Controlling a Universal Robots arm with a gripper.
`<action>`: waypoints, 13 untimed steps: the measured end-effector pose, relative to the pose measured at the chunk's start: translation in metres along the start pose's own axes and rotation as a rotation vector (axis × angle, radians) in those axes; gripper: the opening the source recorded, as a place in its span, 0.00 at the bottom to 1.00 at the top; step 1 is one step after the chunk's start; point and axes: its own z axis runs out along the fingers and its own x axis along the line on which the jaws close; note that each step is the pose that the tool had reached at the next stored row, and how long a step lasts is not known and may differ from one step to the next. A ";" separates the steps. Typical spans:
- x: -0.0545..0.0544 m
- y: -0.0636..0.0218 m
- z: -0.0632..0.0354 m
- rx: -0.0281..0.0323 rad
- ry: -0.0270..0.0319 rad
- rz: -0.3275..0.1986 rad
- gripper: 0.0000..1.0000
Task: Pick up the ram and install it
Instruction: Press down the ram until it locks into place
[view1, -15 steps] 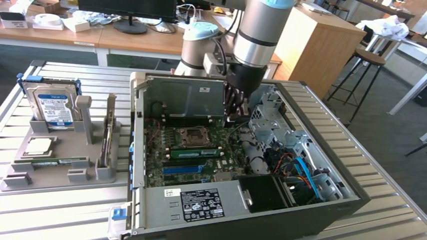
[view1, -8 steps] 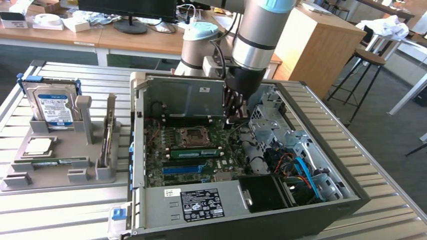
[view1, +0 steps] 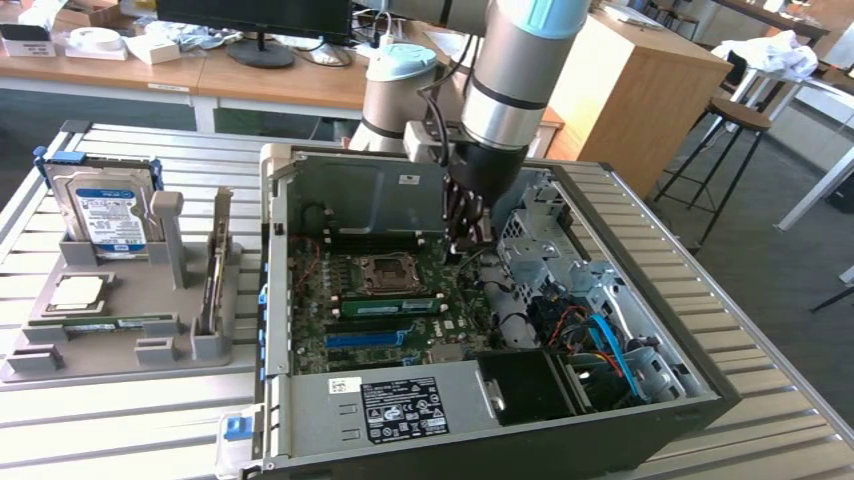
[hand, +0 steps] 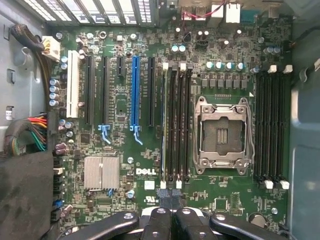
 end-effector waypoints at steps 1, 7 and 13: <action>0.000 0.0000 0.0013 0.0001 -0.0001 0.000 0.10; 0.000 -0.0001 0.0098 0.0000 0.0000 0.000 0.10; 0.000 -0.0002 0.0189 0.0001 0.0000 0.000 0.10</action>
